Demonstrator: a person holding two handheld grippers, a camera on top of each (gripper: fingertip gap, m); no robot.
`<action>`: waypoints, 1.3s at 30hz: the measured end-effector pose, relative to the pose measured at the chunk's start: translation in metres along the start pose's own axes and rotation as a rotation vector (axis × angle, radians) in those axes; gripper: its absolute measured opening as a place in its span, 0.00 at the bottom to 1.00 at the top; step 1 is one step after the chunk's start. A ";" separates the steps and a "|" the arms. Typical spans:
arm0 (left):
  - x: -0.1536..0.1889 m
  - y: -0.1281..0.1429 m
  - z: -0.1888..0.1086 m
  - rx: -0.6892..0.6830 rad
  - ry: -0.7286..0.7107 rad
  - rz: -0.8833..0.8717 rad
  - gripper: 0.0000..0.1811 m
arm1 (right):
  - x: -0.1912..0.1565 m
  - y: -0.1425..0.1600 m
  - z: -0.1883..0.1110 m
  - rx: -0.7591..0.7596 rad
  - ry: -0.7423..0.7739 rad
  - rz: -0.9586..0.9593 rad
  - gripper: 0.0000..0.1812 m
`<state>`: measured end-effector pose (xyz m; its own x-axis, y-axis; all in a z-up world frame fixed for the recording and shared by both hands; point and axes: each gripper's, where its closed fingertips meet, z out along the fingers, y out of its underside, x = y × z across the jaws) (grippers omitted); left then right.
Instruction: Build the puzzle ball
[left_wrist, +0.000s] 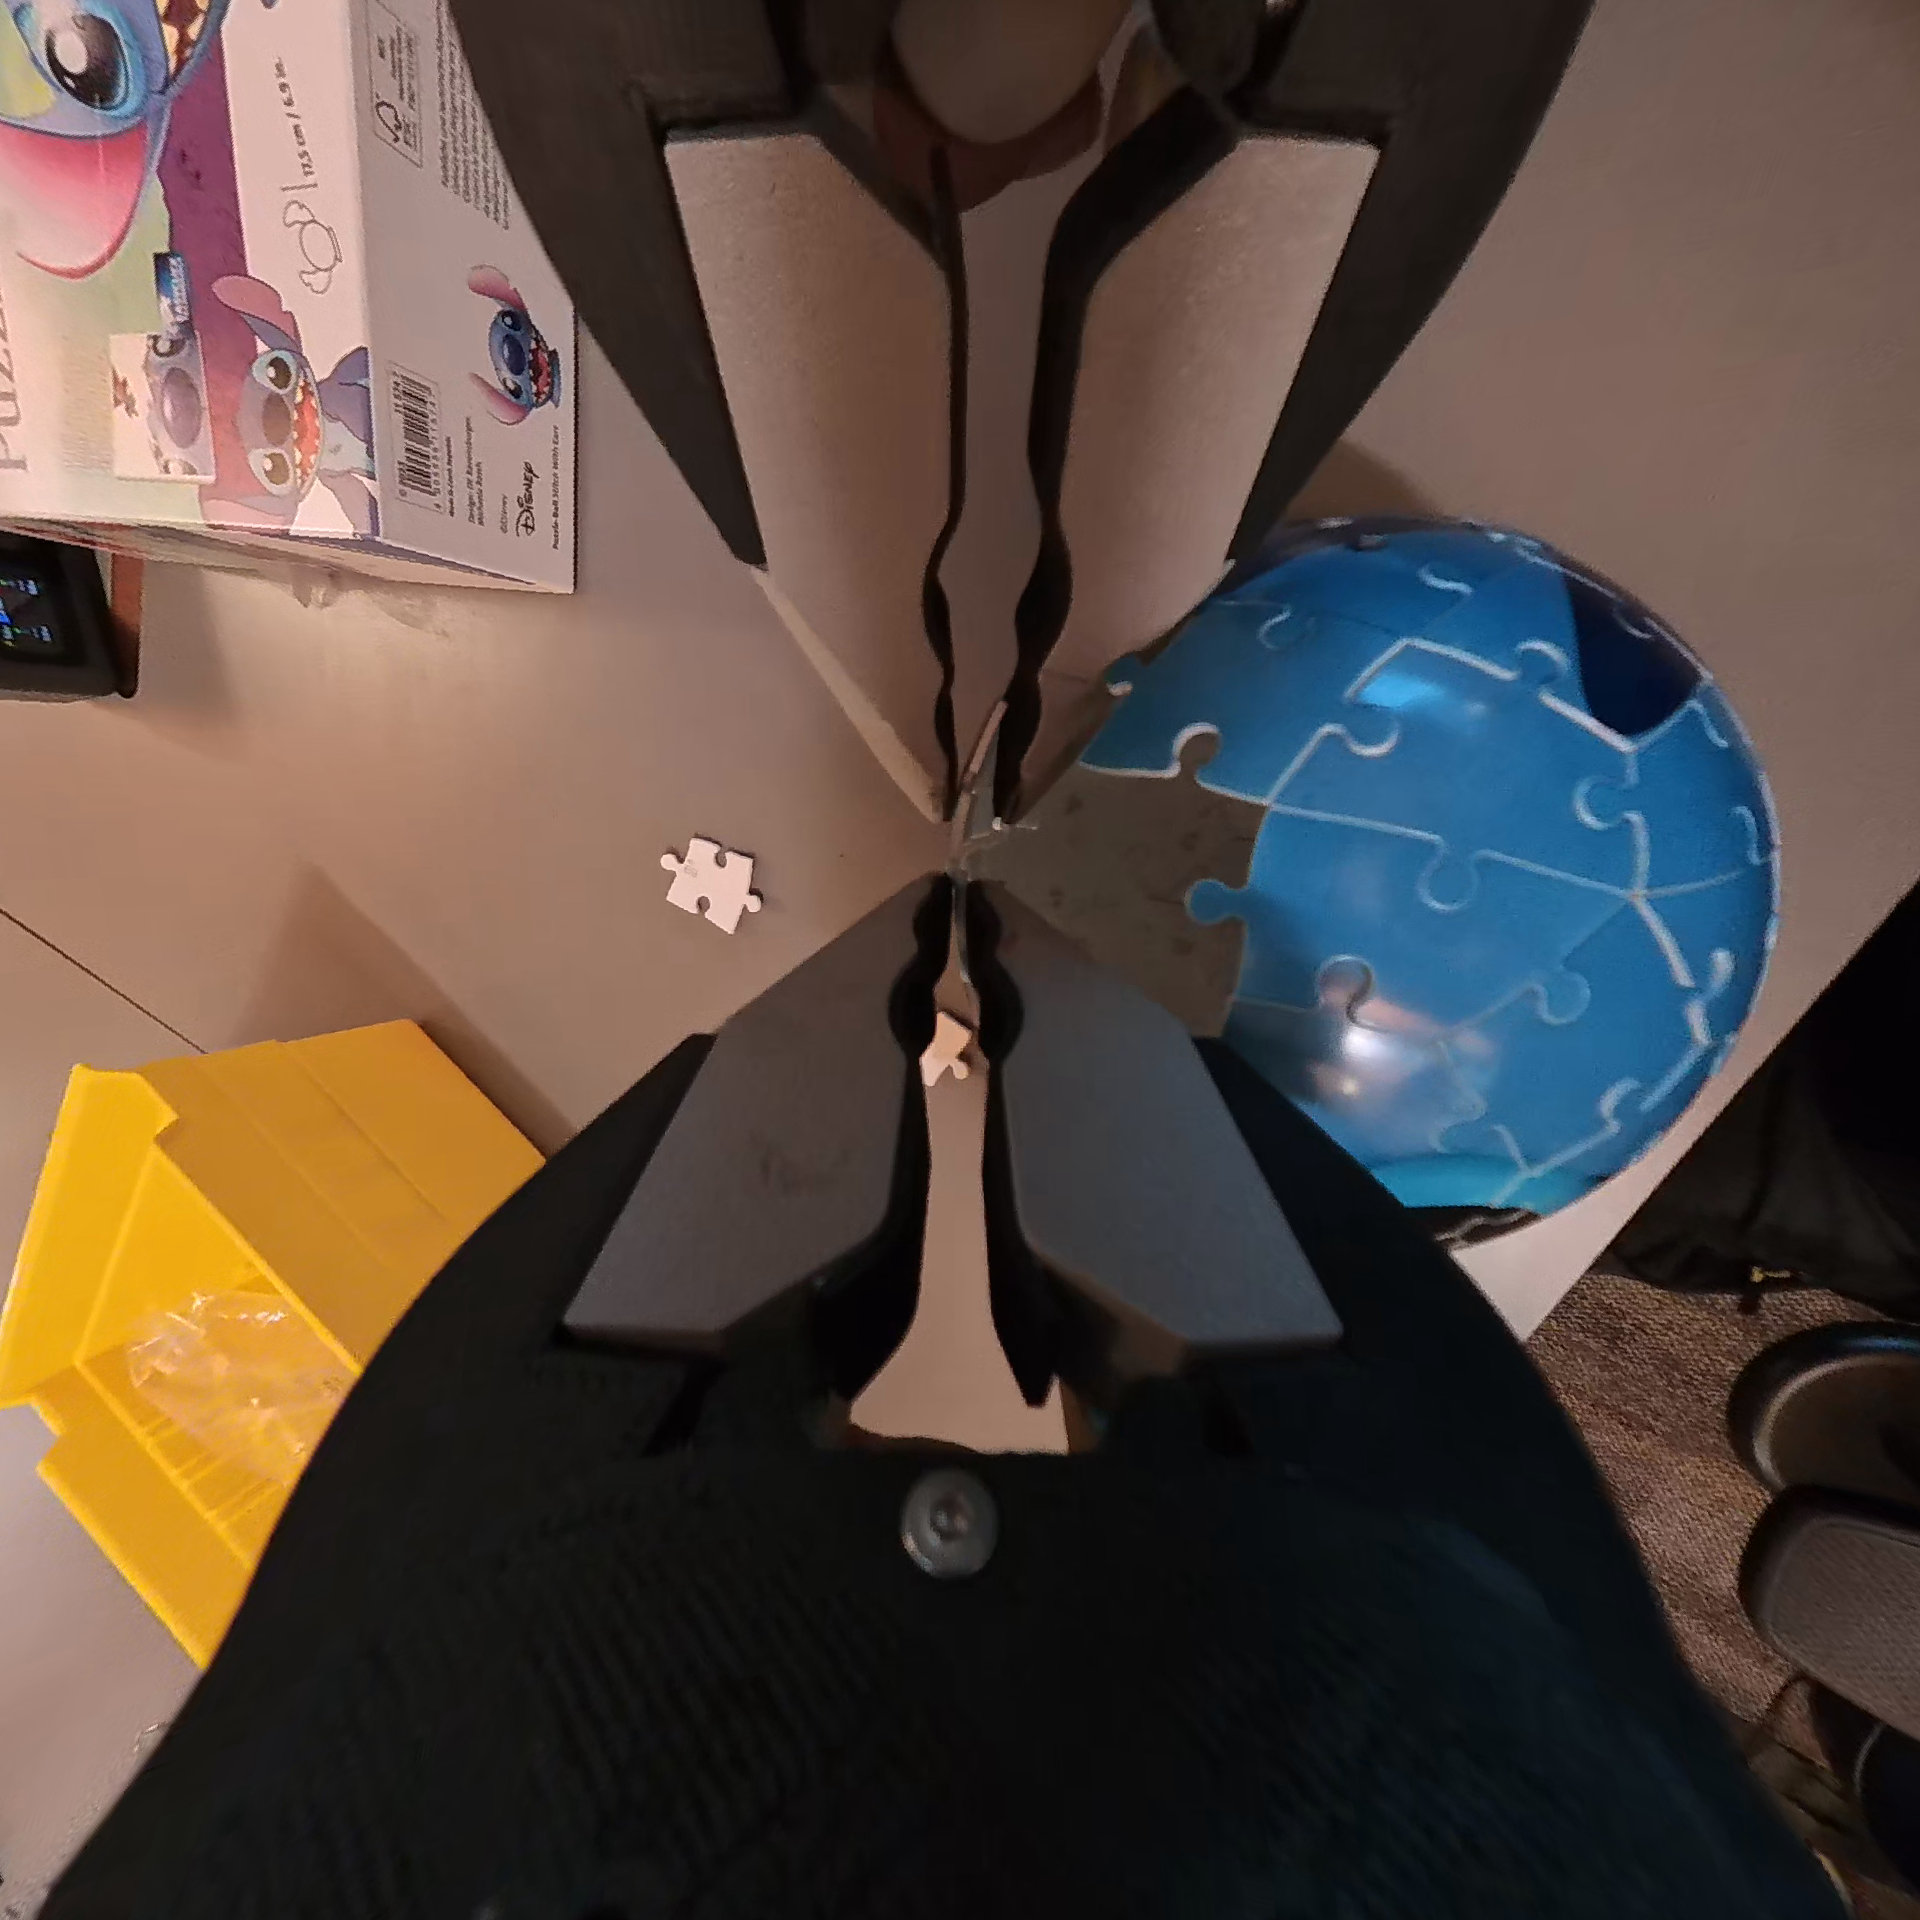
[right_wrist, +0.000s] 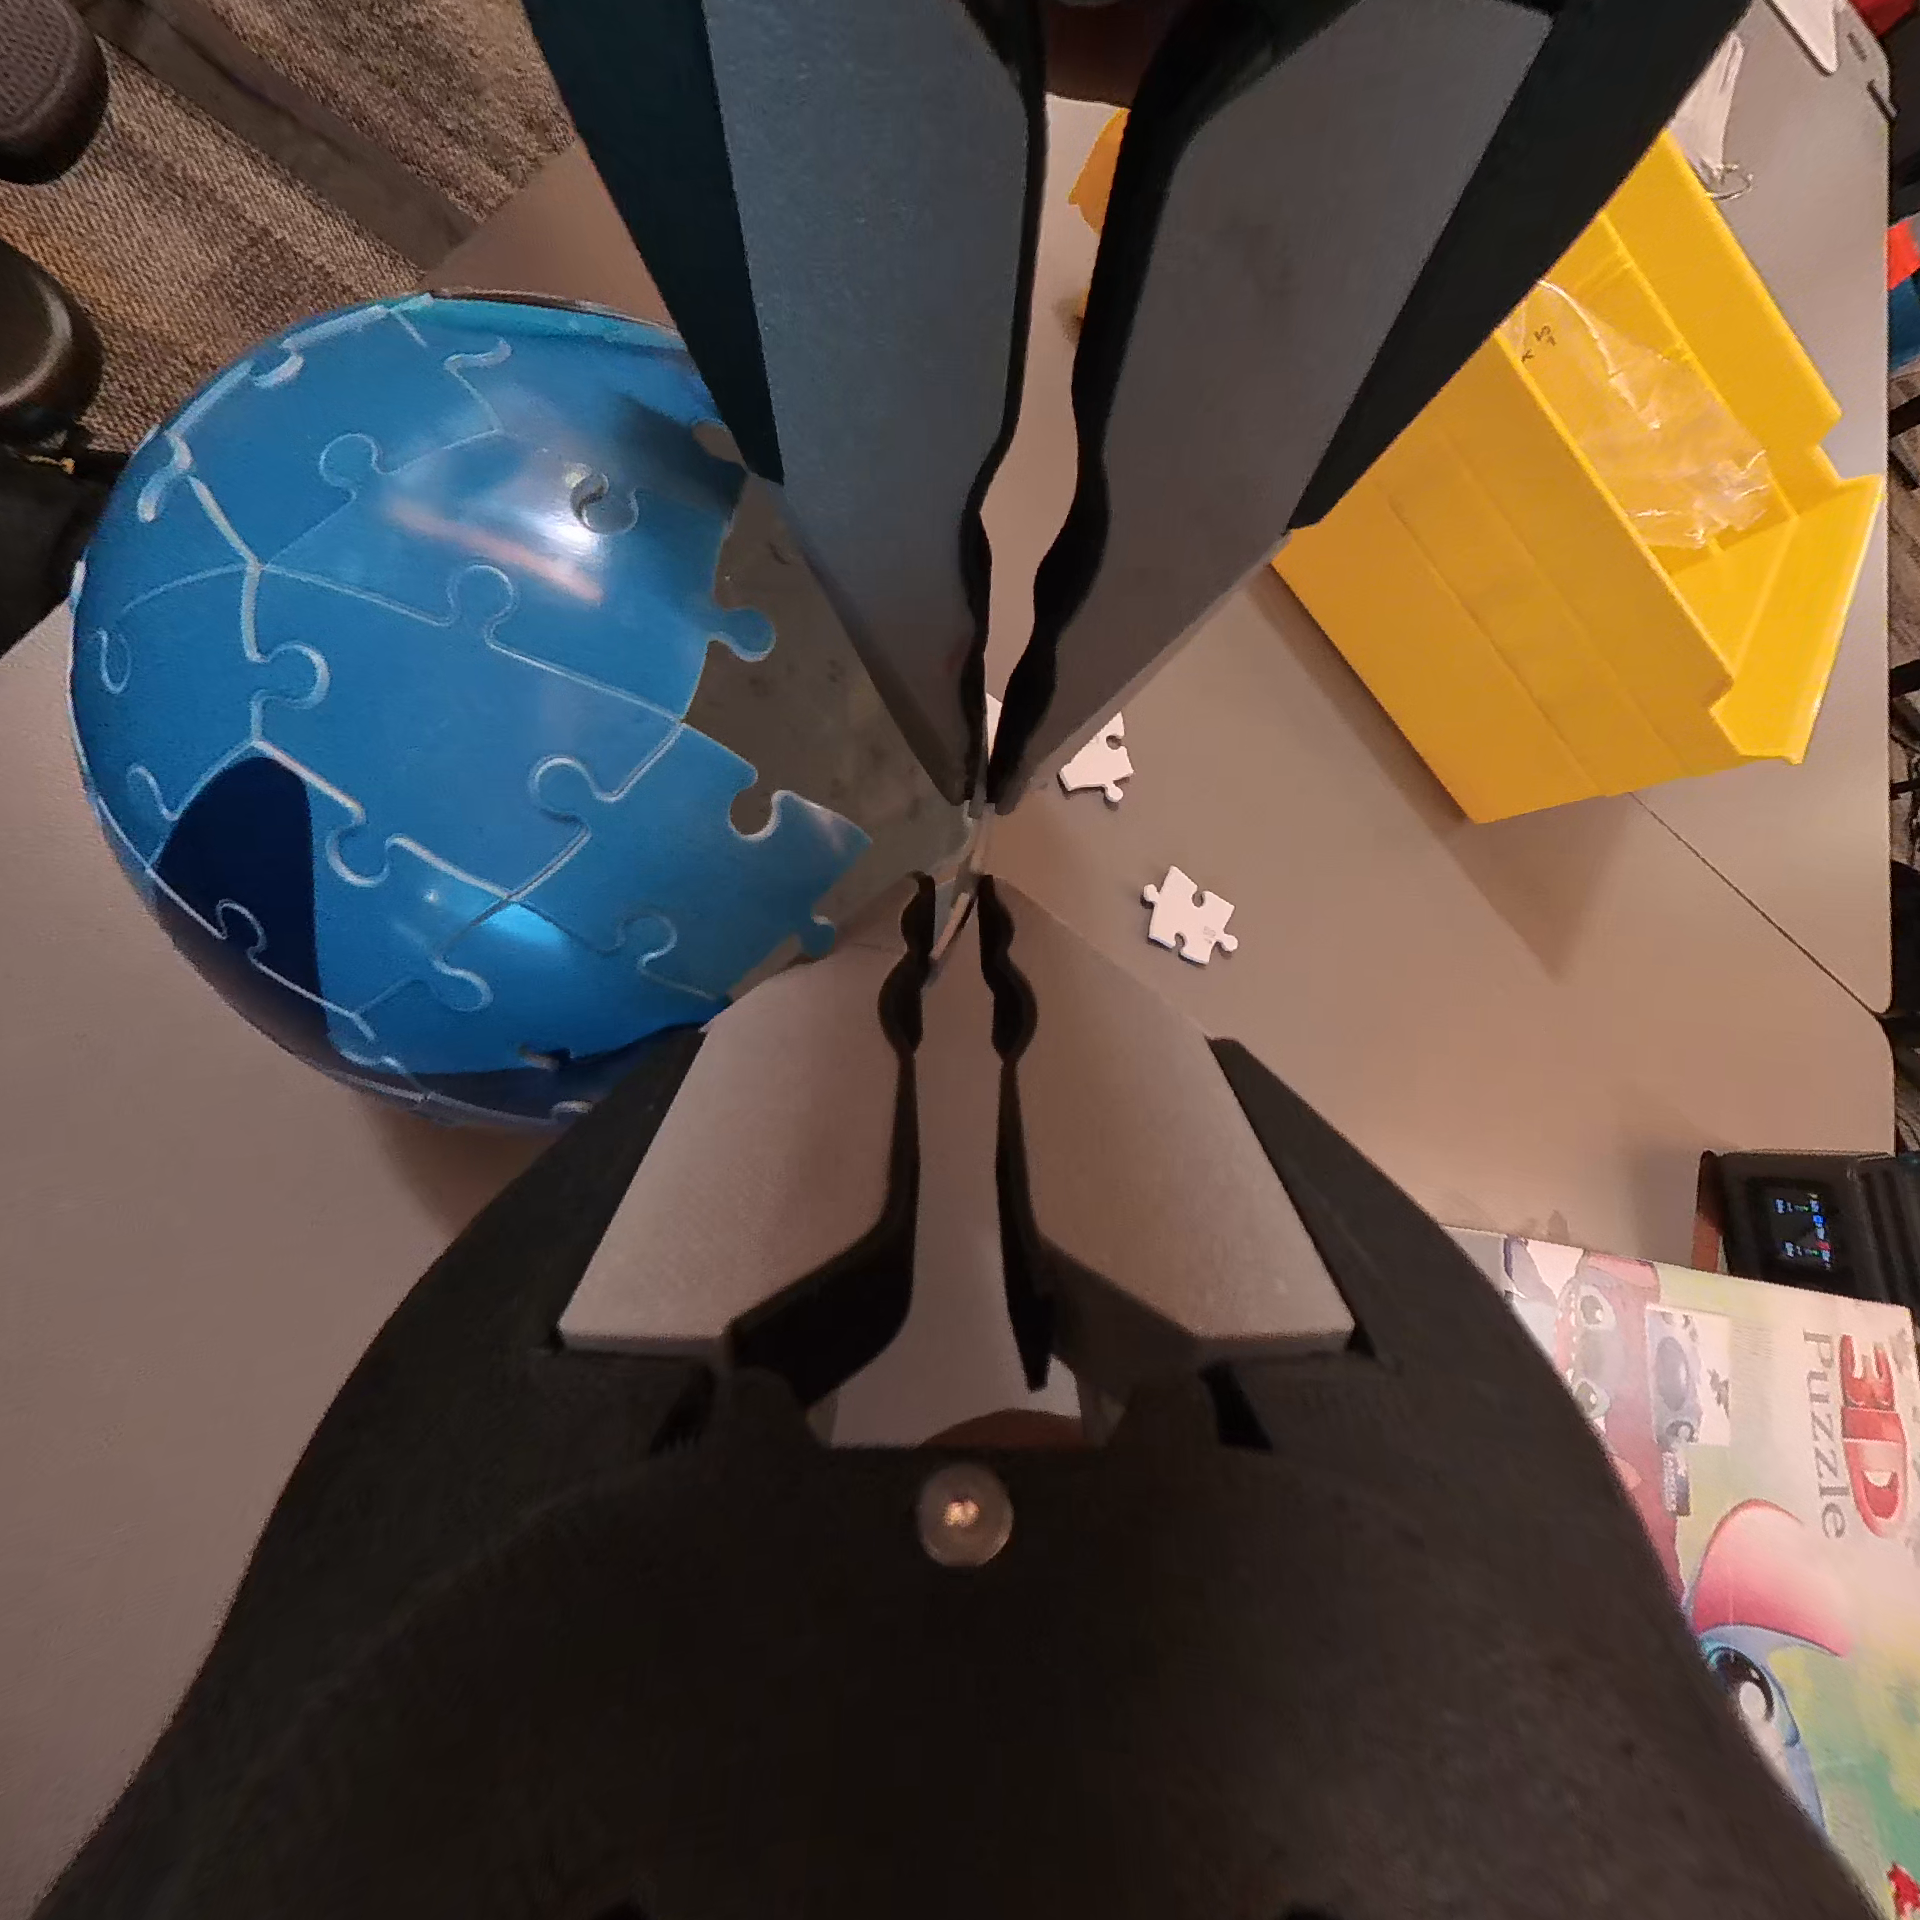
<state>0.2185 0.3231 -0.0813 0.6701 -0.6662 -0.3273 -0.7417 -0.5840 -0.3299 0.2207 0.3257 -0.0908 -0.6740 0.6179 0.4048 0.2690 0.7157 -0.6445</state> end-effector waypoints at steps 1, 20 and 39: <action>0.000 0.000 0.000 -0.001 0.000 -0.005 0.00 | 0.000 0.000 0.000 0.003 0.001 -0.003 0.03; -0.035 0.000 -0.059 0.411 -0.012 -0.259 0.07 | 0.001 0.000 -0.001 0.030 -0.004 0.013 0.02; -0.041 0.016 -0.035 0.803 0.163 -0.397 0.12 | 0.006 -0.010 -0.008 0.126 0.017 -0.001 0.01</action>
<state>0.1783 0.3244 -0.0425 0.8145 -0.5779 0.0515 -0.1731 -0.3267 -0.9291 0.2198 0.3253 -0.0767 -0.6618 0.6238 0.4157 0.1791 0.6701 -0.7204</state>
